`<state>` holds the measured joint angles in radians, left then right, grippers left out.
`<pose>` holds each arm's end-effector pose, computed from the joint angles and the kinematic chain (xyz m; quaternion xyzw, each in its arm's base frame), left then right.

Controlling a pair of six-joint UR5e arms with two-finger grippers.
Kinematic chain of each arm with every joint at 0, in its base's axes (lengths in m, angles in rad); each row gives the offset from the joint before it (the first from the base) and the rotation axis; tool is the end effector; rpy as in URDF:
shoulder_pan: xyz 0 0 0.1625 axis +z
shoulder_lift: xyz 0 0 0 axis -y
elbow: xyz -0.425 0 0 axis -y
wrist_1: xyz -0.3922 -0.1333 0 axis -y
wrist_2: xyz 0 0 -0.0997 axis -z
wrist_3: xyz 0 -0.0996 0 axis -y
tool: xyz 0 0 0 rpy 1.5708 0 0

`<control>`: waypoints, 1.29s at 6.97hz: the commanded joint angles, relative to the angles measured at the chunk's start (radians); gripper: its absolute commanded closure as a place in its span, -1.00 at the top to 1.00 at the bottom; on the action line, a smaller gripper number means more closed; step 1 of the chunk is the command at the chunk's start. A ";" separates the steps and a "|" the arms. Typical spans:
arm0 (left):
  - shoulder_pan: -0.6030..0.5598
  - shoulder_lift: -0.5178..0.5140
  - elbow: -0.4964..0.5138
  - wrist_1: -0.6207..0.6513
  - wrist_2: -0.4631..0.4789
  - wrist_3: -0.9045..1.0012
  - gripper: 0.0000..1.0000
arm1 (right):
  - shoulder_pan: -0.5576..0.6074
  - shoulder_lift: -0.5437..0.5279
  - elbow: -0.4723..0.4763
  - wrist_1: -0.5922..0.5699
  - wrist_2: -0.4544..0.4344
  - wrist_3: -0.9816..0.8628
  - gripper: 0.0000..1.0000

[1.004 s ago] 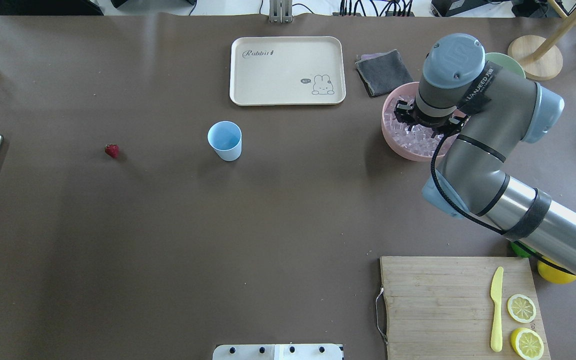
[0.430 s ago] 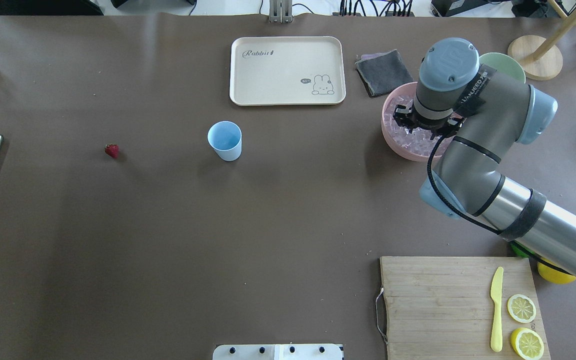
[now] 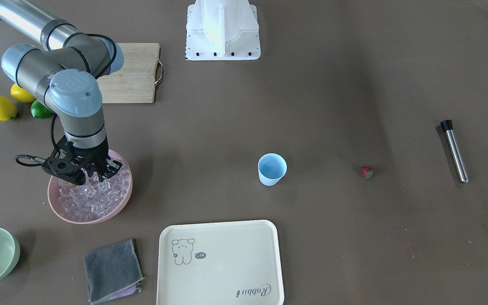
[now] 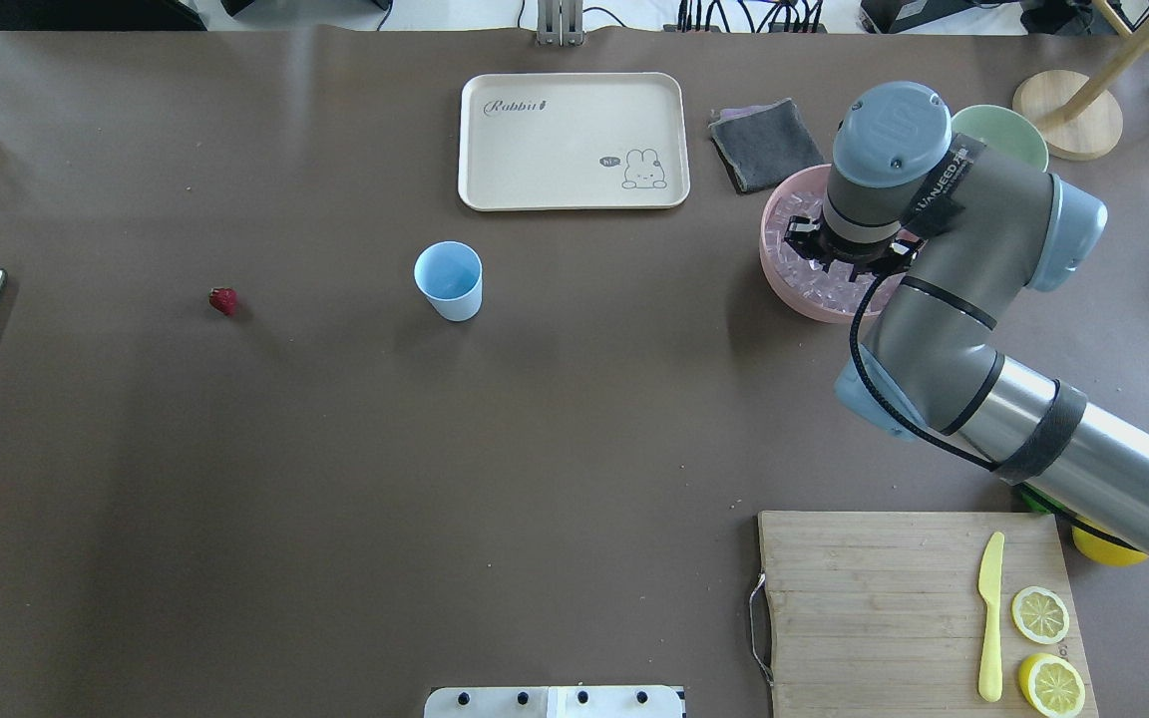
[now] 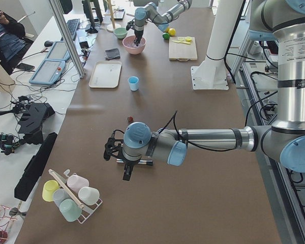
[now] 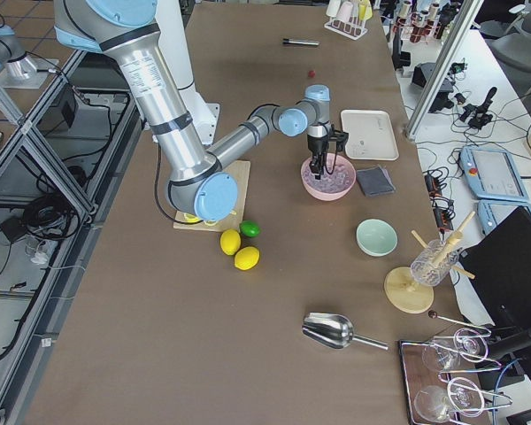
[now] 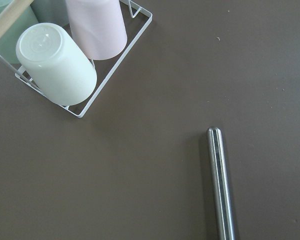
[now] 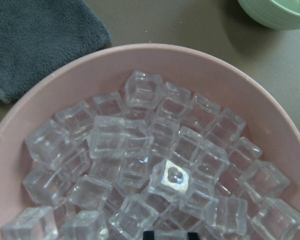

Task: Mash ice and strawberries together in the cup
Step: 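Reach the right gripper into the pink bowl and grasp an ice cube, then carry the ice cube with the right gripper over the light-blue cup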

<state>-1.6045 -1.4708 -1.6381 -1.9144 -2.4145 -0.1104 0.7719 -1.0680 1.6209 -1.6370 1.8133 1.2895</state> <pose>-0.0745 -0.4625 0.6307 0.1256 0.4096 -0.0017 0.9036 -0.4052 -0.5470 0.3678 0.0187 -0.2658 0.2057 0.9416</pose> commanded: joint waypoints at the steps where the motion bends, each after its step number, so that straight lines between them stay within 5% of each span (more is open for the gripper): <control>1: 0.000 0.001 0.001 0.000 0.000 0.000 0.99 | -0.003 0.002 0.002 0.000 0.000 -0.003 -0.68; 5: 0.000 0.001 0.001 0.000 0.000 -0.002 0.99 | 0.047 0.092 0.017 -0.017 0.024 -0.007 -0.79; 9: 0.000 0.015 -0.012 -0.002 0.000 0.000 0.99 | -0.037 0.384 -0.102 -0.050 0.032 0.202 -0.89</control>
<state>-1.6045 -1.4577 -1.6487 -1.9150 -2.4145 -0.1105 0.7840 -0.7897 1.5828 -1.6728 1.8501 1.4170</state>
